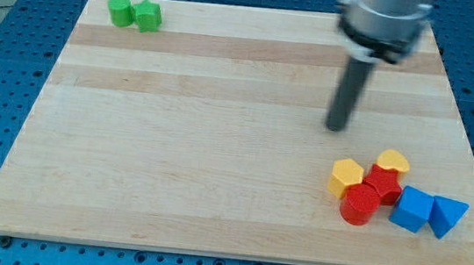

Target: Move the green star to the top right side of the yellow hexagon

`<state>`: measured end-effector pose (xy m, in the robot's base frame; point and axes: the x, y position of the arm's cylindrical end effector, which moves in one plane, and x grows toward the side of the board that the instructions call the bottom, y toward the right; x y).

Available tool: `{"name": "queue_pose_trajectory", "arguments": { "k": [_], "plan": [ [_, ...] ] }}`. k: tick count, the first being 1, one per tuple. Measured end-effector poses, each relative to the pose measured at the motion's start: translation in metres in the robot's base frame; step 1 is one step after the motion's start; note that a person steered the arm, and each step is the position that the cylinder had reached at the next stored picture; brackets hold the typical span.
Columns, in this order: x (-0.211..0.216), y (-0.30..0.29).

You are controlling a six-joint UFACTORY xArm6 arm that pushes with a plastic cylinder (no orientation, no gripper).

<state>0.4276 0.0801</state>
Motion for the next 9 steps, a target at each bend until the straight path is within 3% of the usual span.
{"name": "queue_pose_trajectory", "arguments": {
  "k": [2, 4, 6, 9],
  "plan": [
    [-0.062, -0.203],
    [-0.124, -0.359],
    [-0.202, -0.377],
    [-0.215, -0.318]
  ]
}}
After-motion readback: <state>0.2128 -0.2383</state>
